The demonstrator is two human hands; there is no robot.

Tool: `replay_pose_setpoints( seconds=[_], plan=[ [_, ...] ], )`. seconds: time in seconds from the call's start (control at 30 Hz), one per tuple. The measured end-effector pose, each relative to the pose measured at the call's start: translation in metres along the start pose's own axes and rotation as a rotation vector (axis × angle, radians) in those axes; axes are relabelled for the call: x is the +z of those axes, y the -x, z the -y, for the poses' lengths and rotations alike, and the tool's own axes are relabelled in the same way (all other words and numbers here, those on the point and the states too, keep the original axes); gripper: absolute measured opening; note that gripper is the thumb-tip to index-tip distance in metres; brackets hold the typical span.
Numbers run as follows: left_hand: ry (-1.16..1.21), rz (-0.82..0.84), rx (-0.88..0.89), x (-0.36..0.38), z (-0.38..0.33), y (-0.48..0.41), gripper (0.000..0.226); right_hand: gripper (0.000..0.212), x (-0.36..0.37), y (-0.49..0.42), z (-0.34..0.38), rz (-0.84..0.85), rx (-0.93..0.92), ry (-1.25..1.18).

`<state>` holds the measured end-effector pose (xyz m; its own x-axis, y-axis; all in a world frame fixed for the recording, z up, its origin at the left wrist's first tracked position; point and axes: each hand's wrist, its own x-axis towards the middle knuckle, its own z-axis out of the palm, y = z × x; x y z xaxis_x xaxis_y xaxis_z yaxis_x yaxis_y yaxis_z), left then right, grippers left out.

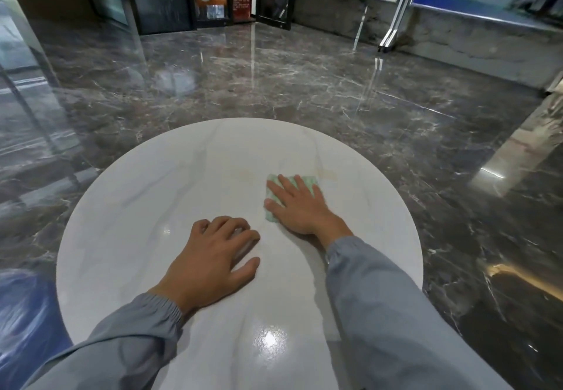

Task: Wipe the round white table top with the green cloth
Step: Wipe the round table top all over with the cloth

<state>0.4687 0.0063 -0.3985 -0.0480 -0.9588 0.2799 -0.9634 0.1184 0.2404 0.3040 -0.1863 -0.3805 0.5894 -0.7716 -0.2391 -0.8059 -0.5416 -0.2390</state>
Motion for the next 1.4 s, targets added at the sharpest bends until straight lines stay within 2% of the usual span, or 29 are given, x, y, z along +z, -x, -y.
replay_pose_setpoints(
  seconds=[0.2, 0.3, 0.4, 0.6, 0.7, 0.93, 1.1, 1.17, 1.23, 1.4],
  plan=[
    [0.029, -0.004, -0.016, 0.000, 0.000, 0.001, 0.038, 0.063, -0.033, 0.016, -0.136, -0.089, 0.381, -0.045],
    [0.029, -0.013, -0.019, 0.000, -0.001, 0.001, 0.037, 0.060, -0.042, 0.014, -0.158, -0.061, 0.483, -0.042],
    [0.036, -0.013, -0.019, 0.000, -0.002, 0.001, 0.036, 0.060, -0.040, -0.005, -0.129, -0.055, 0.444, -0.038],
    [0.021, -0.004, -0.033, -0.002, -0.004, -0.002, 0.036, 0.059, -0.014, -0.026, -0.015, -0.010, 0.025, 0.041],
    [0.030, -0.003, -0.035, -0.002, -0.003, -0.002, 0.035, 0.061, -0.017, -0.027, -0.021, -0.024, -0.052, 0.039],
    [0.040, -0.032, -0.029, -0.003, -0.005, -0.001, 0.029, 0.062, -0.048, -0.029, -0.141, -0.107, 0.325, -0.023],
    [0.044, -0.042, -0.029, -0.001, -0.005, -0.001, 0.030, 0.060, -0.058, -0.052, -0.153, -0.086, 0.437, -0.035],
    [0.042, -0.044, -0.031, 0.000, -0.005, -0.001, 0.031, 0.061, -0.057, -0.069, -0.133, -0.078, 0.412, -0.032],
    [0.047, -0.044, -0.032, 0.000, -0.005, -0.002, 0.031, 0.060, -0.054, -0.083, -0.097, -0.055, 0.311, -0.027],
    [0.036, -0.044, -0.029, -0.003, -0.006, -0.003, 0.031, 0.057, -0.025, -0.097, 0.027, 0.010, -0.097, 0.034]
  ],
)
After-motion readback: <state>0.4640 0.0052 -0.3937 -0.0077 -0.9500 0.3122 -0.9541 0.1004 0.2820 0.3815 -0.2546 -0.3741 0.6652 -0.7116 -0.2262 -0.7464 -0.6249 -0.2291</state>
